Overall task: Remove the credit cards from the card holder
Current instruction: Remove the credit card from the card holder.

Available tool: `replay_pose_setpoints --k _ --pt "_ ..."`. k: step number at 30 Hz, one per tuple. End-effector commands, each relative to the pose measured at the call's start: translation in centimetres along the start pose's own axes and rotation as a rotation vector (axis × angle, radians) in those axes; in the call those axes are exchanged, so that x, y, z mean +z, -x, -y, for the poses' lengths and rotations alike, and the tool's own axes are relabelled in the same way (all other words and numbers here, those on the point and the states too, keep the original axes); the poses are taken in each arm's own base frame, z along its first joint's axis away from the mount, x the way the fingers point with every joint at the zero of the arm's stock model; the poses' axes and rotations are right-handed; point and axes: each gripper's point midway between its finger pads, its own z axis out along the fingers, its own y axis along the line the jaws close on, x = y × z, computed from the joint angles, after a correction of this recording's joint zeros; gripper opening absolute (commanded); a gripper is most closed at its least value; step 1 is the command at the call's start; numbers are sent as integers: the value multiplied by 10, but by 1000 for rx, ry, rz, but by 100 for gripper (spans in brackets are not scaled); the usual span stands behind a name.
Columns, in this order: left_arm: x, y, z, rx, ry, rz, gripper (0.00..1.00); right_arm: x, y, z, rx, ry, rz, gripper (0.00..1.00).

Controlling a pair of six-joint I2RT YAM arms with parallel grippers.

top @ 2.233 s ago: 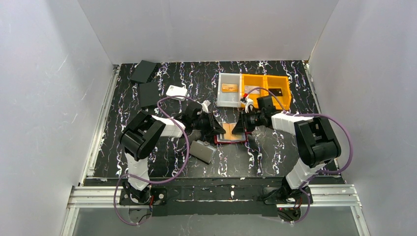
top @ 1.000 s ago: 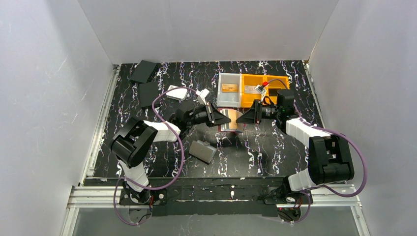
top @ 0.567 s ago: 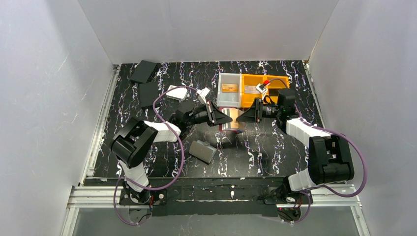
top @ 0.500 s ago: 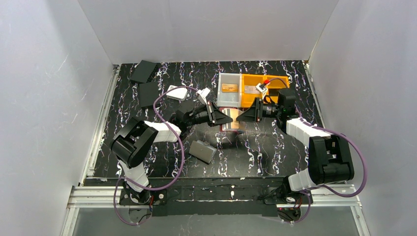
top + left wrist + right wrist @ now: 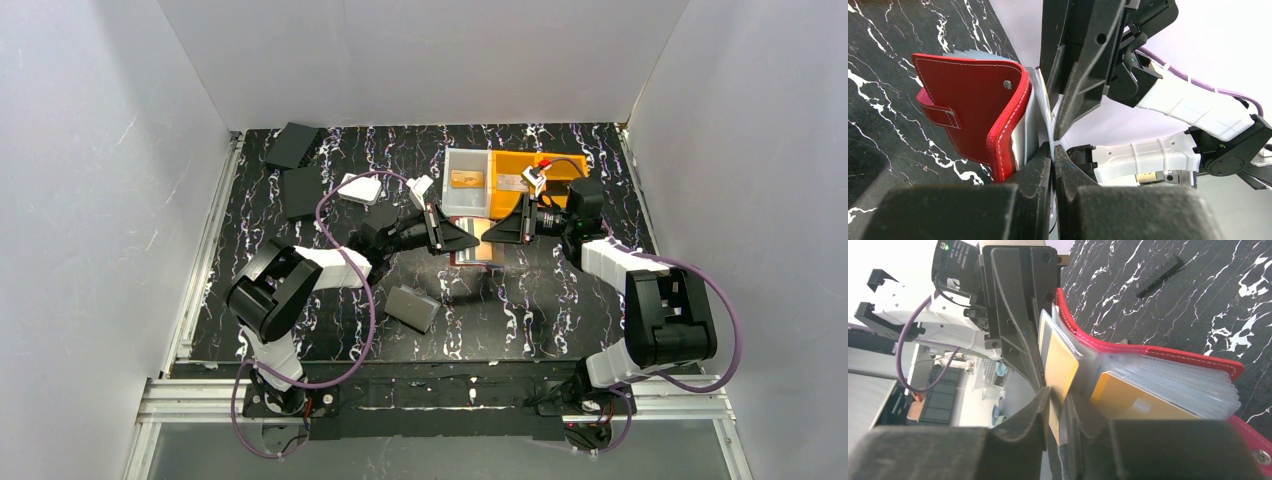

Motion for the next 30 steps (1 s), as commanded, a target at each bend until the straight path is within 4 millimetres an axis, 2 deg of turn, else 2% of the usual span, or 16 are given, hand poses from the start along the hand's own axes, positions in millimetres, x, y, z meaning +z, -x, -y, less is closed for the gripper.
replay_pose_setpoints --k 1,2,5,8,11,16,30 --pt "3 15 48 99 -119 43 0 1 5 -6 -13 38 -11 19" --pt "2 15 46 94 -115 44 2 1 6 -6 -15 38 -10 15" --pt "-2 18 43 68 -103 52 14 -3 7 -5 -21 36 -3 7" --pt "-6 21 44 64 -105 53 18 -6 8 -4 -24 33 3 3" --pt "-10 25 45 46 -111 53 14 -6 8 -4 -26 33 4 2" --pt "-18 36 44 1 -154 80 0 -9 10 -4 -25 31 9 2" --pt "-31 45 44 -14 -172 112 0 -12 11 1 -11 26 14 5"
